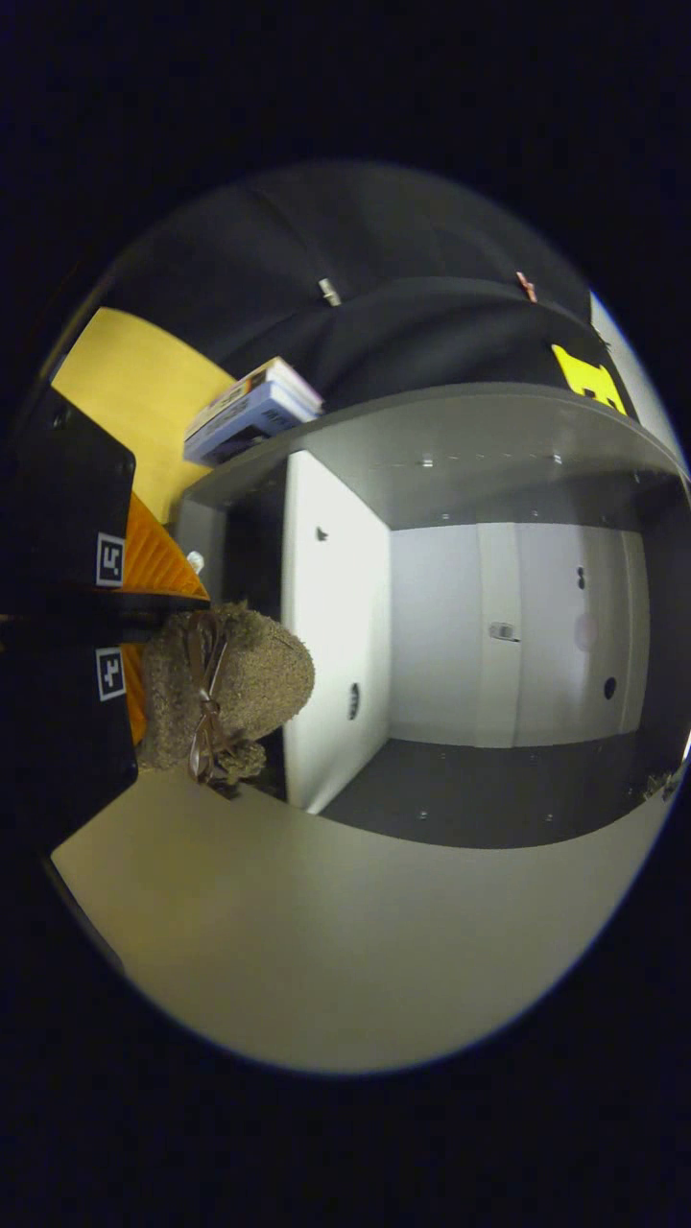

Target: Open the shoe cabinet door, grab the shoes and put them into the shoe cabinet, then close the shoe cabinet door.

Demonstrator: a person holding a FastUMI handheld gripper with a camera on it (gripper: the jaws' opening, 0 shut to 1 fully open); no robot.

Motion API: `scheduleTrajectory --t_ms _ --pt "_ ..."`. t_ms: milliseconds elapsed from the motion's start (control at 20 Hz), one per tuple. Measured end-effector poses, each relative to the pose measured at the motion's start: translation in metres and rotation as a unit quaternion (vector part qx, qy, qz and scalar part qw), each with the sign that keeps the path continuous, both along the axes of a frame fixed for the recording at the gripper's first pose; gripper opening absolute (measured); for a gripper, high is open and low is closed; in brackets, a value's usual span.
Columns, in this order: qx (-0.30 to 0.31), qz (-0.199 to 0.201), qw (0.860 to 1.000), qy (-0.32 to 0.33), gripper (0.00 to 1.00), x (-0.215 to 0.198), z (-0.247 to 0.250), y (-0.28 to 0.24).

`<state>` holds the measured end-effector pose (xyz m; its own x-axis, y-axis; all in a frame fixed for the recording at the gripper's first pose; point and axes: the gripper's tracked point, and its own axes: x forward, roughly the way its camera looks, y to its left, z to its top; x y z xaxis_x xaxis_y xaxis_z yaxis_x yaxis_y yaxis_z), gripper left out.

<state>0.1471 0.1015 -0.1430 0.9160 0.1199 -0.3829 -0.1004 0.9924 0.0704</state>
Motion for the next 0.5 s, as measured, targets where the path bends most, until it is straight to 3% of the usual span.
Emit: scheduleTrajectory --t_ms 500 --pt "-0.003 0.006 1.000 -0.017 0.08 0.140 0.067 0.004"
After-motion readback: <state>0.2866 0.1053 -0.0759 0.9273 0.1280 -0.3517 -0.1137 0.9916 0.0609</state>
